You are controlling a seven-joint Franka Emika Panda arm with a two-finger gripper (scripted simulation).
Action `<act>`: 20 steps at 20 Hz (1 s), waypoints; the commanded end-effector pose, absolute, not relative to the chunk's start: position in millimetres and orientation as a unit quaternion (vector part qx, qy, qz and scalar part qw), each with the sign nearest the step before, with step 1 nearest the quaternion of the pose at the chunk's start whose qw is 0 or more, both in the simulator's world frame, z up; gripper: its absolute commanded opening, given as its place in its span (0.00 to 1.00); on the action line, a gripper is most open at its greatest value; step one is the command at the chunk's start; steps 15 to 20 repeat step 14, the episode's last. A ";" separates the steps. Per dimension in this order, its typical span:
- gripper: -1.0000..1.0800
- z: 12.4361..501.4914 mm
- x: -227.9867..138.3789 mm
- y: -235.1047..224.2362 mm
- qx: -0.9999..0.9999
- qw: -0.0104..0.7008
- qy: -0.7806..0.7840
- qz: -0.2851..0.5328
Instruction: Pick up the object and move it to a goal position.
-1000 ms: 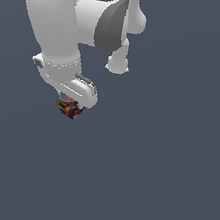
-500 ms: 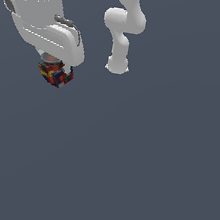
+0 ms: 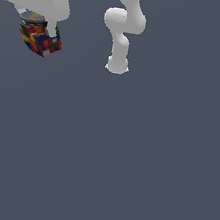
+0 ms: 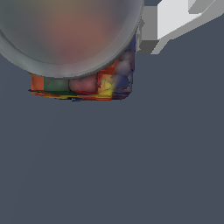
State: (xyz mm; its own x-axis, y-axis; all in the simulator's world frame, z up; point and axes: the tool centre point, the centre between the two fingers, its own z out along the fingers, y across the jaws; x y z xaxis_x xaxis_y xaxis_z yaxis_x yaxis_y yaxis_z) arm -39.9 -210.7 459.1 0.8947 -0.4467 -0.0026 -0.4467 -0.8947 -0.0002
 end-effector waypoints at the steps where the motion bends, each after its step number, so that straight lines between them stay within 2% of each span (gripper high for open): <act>1: 0.00 473.8 -43.1 -215.7 -0.973 0.000 0.229 0.000; 8: 0.00 491.1 -46.6 -222.6 -0.973 0.000 0.229 0.000; 20: 0.00 490.1 -45.6 -222.4 -0.973 0.000 0.229 0.000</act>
